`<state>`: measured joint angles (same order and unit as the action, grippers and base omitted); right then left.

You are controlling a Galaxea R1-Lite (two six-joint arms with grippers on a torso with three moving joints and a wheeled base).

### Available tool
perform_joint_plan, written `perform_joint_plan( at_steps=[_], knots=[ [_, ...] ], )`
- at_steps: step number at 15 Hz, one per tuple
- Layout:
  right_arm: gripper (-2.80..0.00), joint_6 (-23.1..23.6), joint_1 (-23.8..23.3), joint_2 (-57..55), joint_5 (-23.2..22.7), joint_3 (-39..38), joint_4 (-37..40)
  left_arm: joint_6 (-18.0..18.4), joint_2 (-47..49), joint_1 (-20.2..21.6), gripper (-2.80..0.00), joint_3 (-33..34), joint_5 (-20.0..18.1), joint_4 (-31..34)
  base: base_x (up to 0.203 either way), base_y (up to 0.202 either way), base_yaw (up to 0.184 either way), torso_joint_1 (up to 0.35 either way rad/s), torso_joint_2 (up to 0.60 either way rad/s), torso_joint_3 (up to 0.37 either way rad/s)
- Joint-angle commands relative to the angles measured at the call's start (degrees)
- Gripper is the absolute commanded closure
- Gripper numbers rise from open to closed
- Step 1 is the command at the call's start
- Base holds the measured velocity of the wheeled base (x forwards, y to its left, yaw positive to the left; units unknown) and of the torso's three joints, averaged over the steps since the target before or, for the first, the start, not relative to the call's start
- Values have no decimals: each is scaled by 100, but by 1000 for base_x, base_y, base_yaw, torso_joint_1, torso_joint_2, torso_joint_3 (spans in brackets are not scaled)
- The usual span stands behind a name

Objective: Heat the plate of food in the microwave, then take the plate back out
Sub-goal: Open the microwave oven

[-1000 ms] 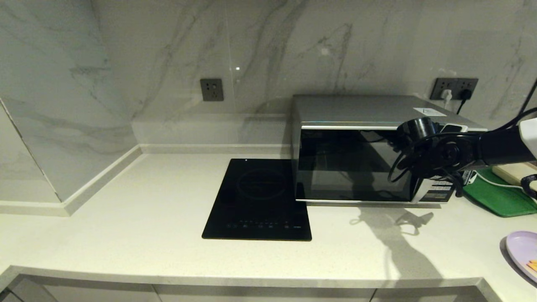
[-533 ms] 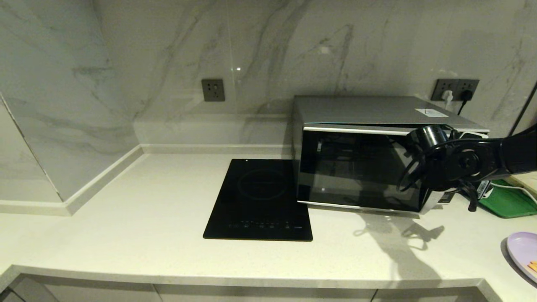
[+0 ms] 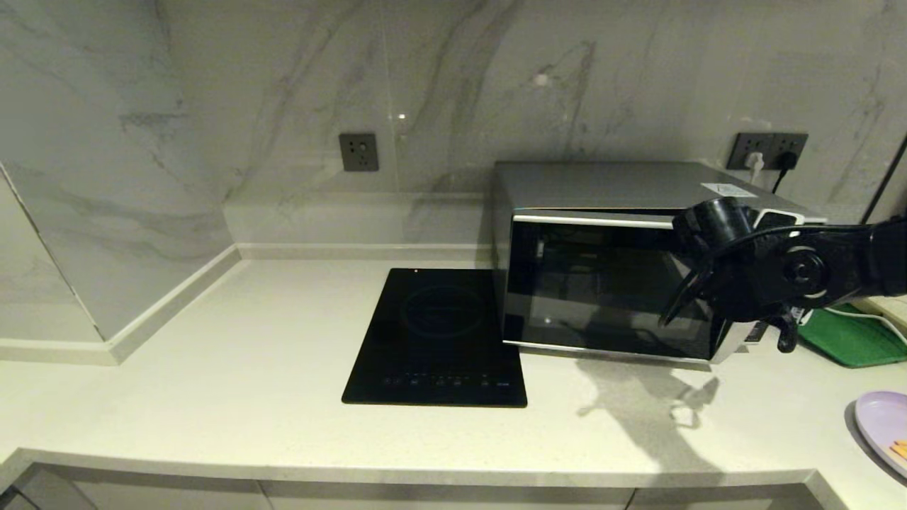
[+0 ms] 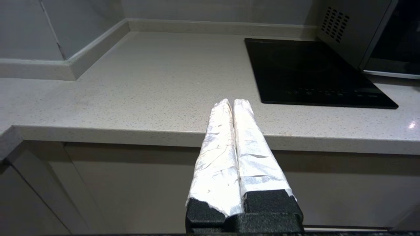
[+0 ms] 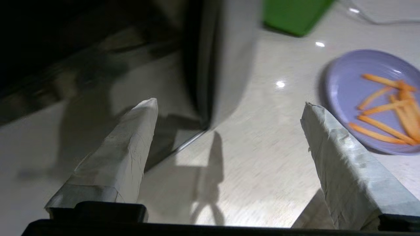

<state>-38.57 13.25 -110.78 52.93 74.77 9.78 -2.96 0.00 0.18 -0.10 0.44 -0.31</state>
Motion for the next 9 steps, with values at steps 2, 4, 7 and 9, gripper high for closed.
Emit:
perform_joint_plan(
  at_steps=[2,4,7,9],
  knots=[
    [0,316,857,1004,-409,-119,6,-3,0,8,0,1,0,-4,0,0,0,0,0,0],
    [0,596,1259,1647,-744,-134,14,-3,-3,8,0,1,0,-4,0,0,0,0,0,0],
    [0,830,1264,2206,-1663,594,262,-3,-3,8,0,1,0,-4,0,0,0,0,0,0],
    [0,700,618,2108,-2297,1129,484,-3,-1,8,0,1,0,-4,0,0,0,0,0,0]
  ],
)
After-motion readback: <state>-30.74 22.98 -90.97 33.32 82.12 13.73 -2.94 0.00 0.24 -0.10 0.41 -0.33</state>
